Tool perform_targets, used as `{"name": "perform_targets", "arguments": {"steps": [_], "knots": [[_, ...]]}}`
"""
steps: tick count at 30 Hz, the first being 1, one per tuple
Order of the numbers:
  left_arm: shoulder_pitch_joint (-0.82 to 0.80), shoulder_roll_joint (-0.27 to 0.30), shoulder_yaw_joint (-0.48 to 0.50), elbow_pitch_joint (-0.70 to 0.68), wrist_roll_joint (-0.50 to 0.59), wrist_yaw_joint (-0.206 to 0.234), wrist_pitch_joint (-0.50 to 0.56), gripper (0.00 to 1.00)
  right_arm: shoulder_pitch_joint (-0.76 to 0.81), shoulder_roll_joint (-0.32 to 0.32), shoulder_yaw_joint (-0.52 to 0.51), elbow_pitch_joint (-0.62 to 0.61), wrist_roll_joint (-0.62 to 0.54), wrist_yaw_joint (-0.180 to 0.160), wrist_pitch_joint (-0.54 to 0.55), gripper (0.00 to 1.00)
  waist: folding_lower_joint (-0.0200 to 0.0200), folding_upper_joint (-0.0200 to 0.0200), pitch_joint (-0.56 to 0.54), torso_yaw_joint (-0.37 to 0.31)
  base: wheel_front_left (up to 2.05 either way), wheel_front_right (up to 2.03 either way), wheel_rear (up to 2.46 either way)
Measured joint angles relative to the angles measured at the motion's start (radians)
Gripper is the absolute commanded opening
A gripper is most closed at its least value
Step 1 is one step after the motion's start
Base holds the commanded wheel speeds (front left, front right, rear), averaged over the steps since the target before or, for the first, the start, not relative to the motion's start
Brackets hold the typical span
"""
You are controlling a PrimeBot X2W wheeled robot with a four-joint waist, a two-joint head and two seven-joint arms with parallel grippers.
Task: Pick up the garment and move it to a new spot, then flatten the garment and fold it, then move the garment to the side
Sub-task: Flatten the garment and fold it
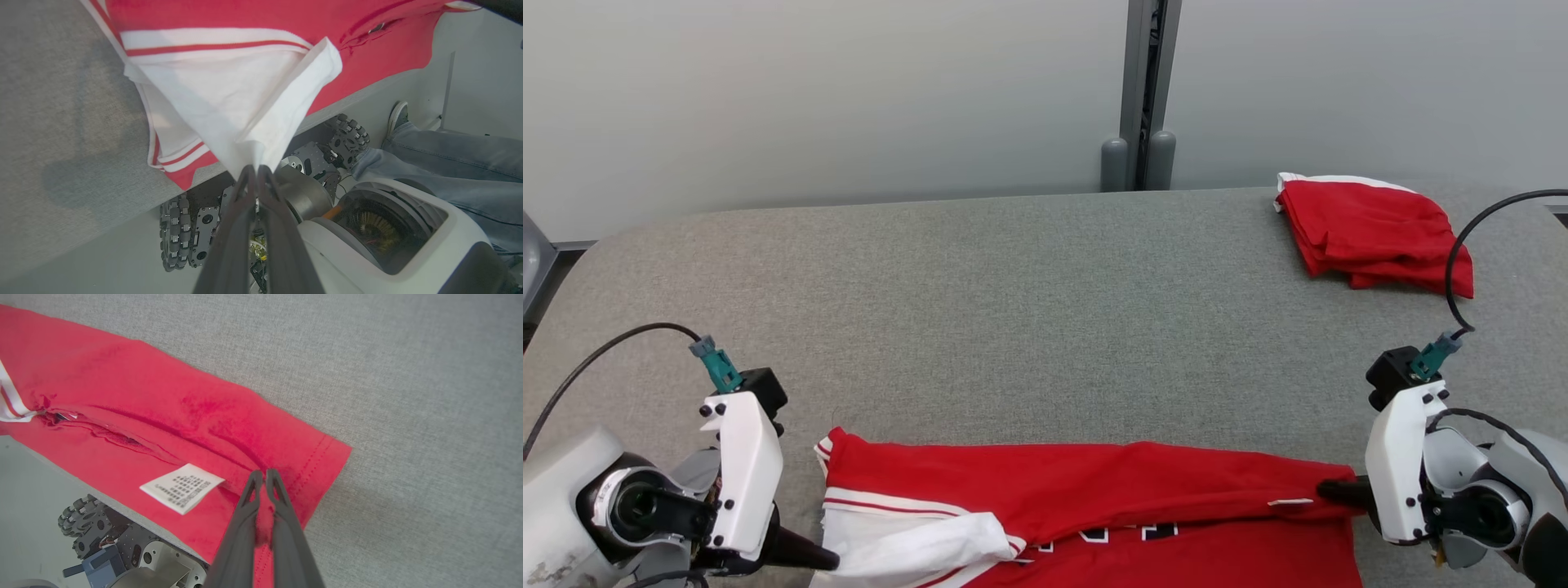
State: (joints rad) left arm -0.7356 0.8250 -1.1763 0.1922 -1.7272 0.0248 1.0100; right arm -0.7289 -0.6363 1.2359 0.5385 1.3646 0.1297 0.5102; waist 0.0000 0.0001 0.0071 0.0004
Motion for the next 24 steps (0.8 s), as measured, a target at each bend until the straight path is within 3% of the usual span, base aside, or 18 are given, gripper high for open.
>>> {"name": "perform_targets", "arguments": {"steps": [9,10,12,13,24], "knots": [[0.016,0.000,-0.008,-0.011,-0.004,0.012,0.008,0.00,-0.006,0.006,0.013,0.027,0.000,0.000,-0.018,0.00,0.0000,0.0000,0.005,-0.004,0.00,0.00,0.00],[0.018,0.000,-0.010,-0.011,-0.002,0.012,0.007,0.01,-0.007,0.009,0.015,0.029,0.002,0.000,-0.020,0.07,0.0000,0.0000,0.005,-0.005,0.00,0.00,0.00],[0.021,-0.002,-0.011,-0.008,0.002,0.013,0.001,0.80,-0.007,0.014,0.017,0.034,0.008,0.000,-0.025,0.45,0.0000,0.0000,0.004,-0.006,0.00,0.00,0.00],[0.031,-0.008,-0.011,-0.003,0.003,0.012,-0.005,1.00,-0.007,0.019,0.020,0.040,0.014,0.000,-0.026,1.00,0.0000,0.0000,0.002,-0.006,0.00,0.00,0.00],[0.035,-0.013,-0.012,0.028,0.046,-0.007,-0.047,1.00,0.004,-0.004,0.030,0.015,0.029,0.000,-0.038,1.00,0.0000,-0.0001,-0.019,-0.012,0.00,0.00,0.00]]}}
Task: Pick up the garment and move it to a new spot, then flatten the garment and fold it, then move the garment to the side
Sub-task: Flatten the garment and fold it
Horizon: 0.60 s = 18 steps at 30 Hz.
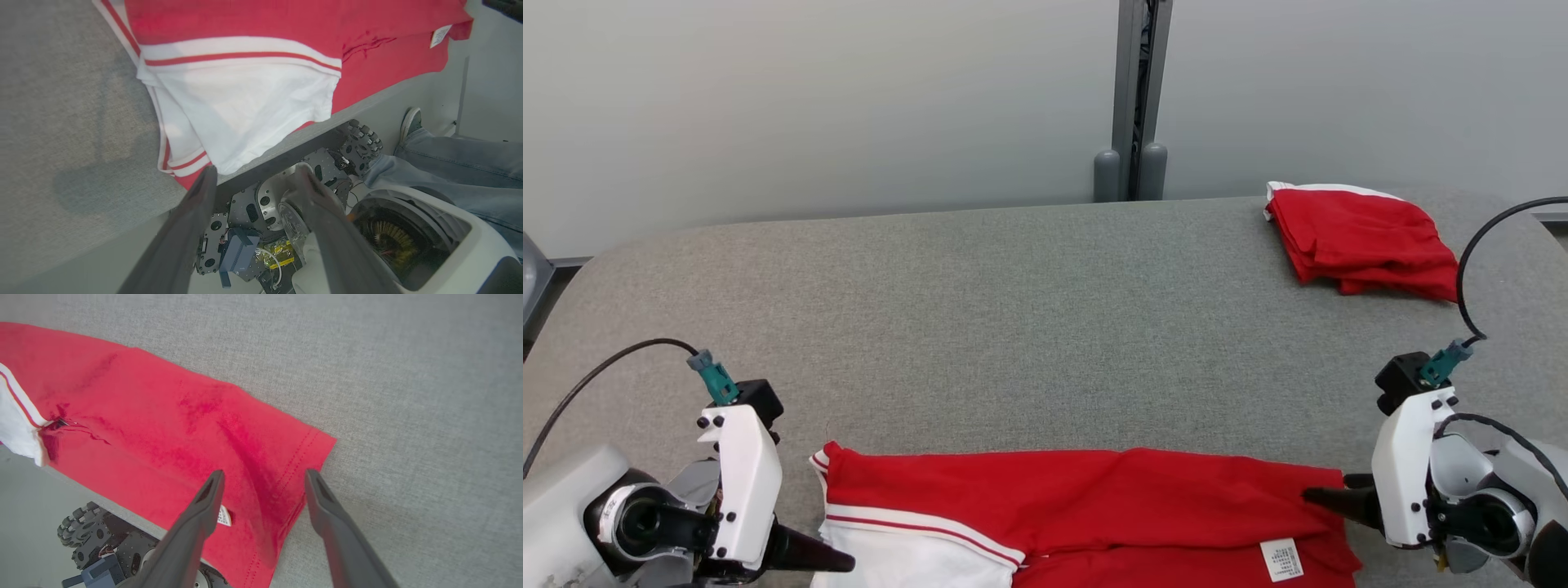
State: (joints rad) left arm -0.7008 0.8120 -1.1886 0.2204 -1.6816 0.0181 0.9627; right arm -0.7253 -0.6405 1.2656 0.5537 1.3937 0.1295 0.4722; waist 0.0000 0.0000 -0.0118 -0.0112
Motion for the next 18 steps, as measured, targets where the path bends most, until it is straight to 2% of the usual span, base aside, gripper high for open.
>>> {"name": "perform_targets", "arguments": {"steps": [7,13,18], "knots": [[-0.005,0.016,0.052,-0.013,0.021,-0.039,-0.095,1.00,0.002,-0.045,-0.047,-0.047,-0.015,0.000,-0.181,1.00,0.0000,0.0000,-0.027,0.002,0.00,0.00,0.00],[-0.003,0.025,0.109,-0.038,0.090,-0.079,-0.288,1.00,0.040,-0.058,-0.127,-0.013,-0.039,0.000,-0.416,1.00,0.0000,0.0000,-0.048,0.006,0.00,0.00,0.00],[0.051,0.036,0.142,-0.074,0.167,-0.084,-0.487,1.00,0.112,-0.052,-0.187,0.038,-0.046,0.000,-0.592,1.00,0.0000,0.0000,-0.064,0.012,0.00,0.00,0.00]]}}
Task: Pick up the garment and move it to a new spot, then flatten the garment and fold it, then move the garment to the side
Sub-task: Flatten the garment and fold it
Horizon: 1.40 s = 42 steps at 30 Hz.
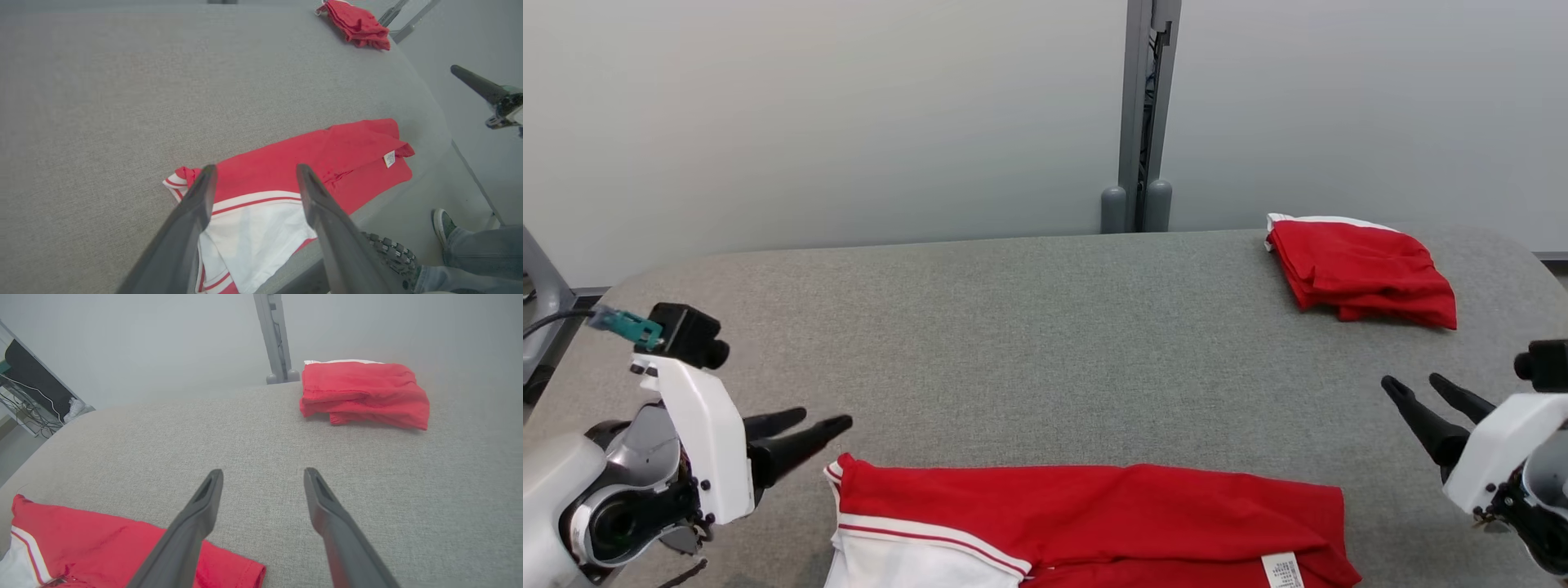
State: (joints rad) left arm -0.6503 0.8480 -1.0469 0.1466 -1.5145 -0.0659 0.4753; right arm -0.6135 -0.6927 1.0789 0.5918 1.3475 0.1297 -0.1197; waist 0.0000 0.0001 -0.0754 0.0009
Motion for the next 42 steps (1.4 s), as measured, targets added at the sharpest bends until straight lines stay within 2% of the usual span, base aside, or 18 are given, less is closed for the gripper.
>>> {"name": "perform_targets", "arguments": {"steps": [4,9,14,17,20,23,29,33,37,42], "knots": [[0.050,0.009,0.045,-0.022,0.060,0.037,-0.195,1.00,0.068,0.030,-0.043,0.043,0.007,0.000,-0.091,1.00,0.0000,0.0000,-0.010,0.006,0.00,0.00,0.00],[0.132,0.016,0.076,-0.026,0.169,0.153,-0.435,1.00,0.133,0.084,-0.146,0.100,0.014,0.000,-0.137,1.00,0.0000,0.0000,-0.015,0.012,0.00,0.00,0.00],[0.223,-0.024,0.105,-0.045,0.226,0.246,-0.658,1.00,0.197,0.145,-0.309,0.136,-0.072,0.000,-0.140,1.00,0.0000,0.0000,-0.015,0.016,0.00,0.00,0.00],[0.277,-0.050,0.128,-0.057,0.262,0.290,-0.718,1.00,0.256,0.191,-0.430,0.137,-0.159,0.000,-0.141,1.00,0.0000,0.0000,-0.016,0.021,0.00,0.00,0.00],[0.331,-0.082,0.170,-0.069,0.296,0.323,-0.734,1.00,0.332,0.246,-0.493,0.132,-0.233,0.000,-0.142,1.00,0.0000,0.0000,-0.017,0.026,0.00,0.00,0.00],[0.396,-0.130,0.256,-0.089,0.346,0.337,-0.736,1.00,0.400,0.286,-0.516,0.139,-0.276,0.000,-0.142,1.00,0.0000,0.0000,-0.019,0.034,0.00,0.00,0.00],[0.542,-0.245,0.415,-0.114,0.474,0.331,-0.737,1.00,0.459,0.344,-0.509,0.170,-0.293,0.000,-0.111,1.00,0.0000,0.0000,-0.018,0.044,0.00,0.00,0.00],[0.594,-0.296,0.459,-0.092,0.572,0.333,-0.737,1.00,0.462,0.372,-0.507,0.176,-0.294,0.000,-0.084,1.00,0.0000,0.0000,-0.016,0.048,0.00,0.00,0.00],[0.623,-0.352,0.505,-0.081,0.622,0.320,-0.737,1.00,0.469,0.392,-0.517,0.201,-0.294,0.000,-0.071,1.00,0.0000,0.0000,-0.015,0.055,0.00,0.00,0.00],[0.646,-0.392,0.532,-0.061,0.675,0.300,-0.737,1.00,0.469,0.411,-0.535,0.245,-0.298,0.000,-0.049,1.00,0.0000,0.0000,-0.016,0.066,0.00,0.00,0.00]]}}
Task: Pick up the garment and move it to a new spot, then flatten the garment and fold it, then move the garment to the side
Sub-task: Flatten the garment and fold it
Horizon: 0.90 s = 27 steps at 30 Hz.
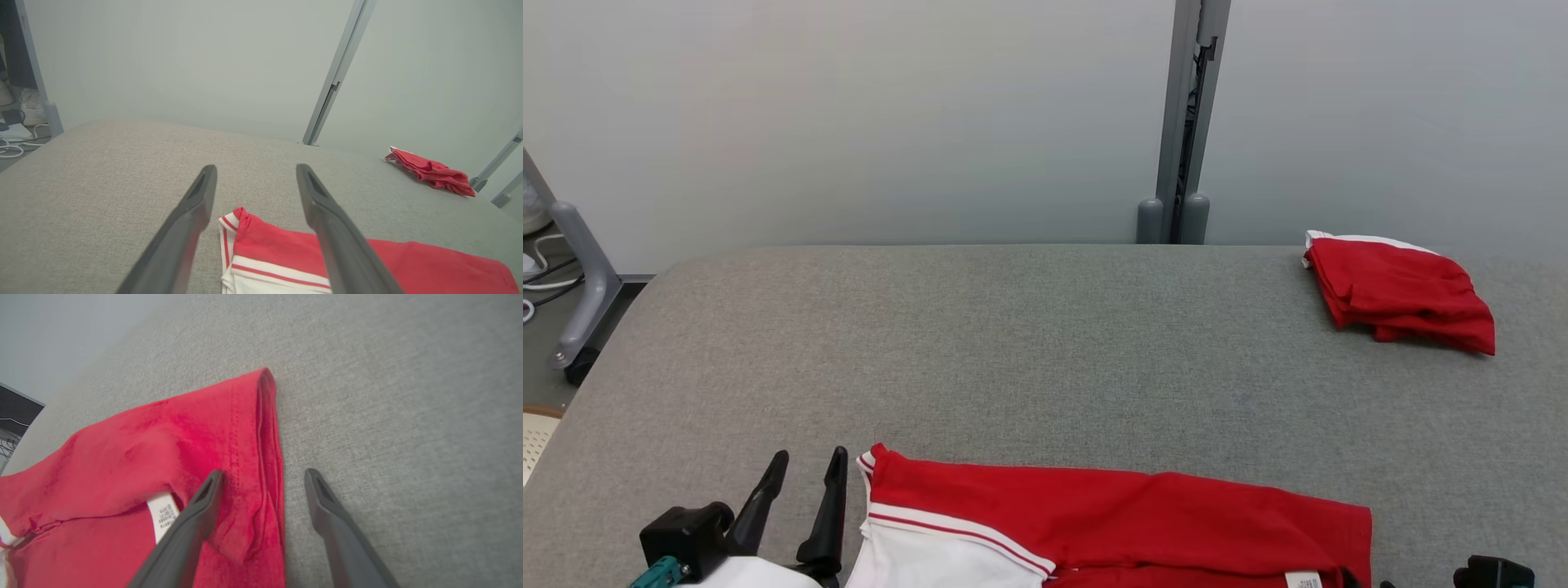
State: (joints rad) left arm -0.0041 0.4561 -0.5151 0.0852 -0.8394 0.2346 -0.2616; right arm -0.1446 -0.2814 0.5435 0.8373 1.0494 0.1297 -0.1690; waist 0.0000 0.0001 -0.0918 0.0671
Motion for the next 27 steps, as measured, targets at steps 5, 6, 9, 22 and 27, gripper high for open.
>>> {"name": "perform_targets", "arguments": {"steps": [5,6,9,22,27], "knots": [[0.006,-0.031,0.016,0.015,0.033,-0.018,0.000,1.00,-0.011,0.016,-0.013,0.031,-0.001,0.001,0.038,1.00,0.0000,0.0000,-0.002,0.008,0.00,0.00,0.00],[0.010,-0.035,0.018,0.016,0.039,-0.023,0.000,1.00,-0.012,0.017,-0.013,0.034,-0.003,0.001,0.041,1.00,0.0000,0.0000,-0.001,0.009,0.00,0.00,0.00],[0.018,-0.043,0.024,0.020,0.047,-0.028,0.000,1.00,-0.016,0.019,-0.012,0.035,-0.007,0.001,0.052,0.84,0.0000,-0.0001,0.000,0.011,0.00,0.00,0.00],[0.033,-0.071,0.063,0.041,0.087,-0.050,0.000,1.00,-0.026,0.027,-0.019,-0.007,-0.046,0.000,0.042,0.00,0.0000,0.0000,-0.006,0.011,0.00,0.00,0.00],[0.039,-0.083,0.072,0.043,0.100,-0.054,0.000,1.00,-0.058,-0.018,-0.046,-0.028,-0.065,0.001,0.031,0.00,0.0000,0.0000,-0.007,-0.002,0.00,0.00,0.00]]}}
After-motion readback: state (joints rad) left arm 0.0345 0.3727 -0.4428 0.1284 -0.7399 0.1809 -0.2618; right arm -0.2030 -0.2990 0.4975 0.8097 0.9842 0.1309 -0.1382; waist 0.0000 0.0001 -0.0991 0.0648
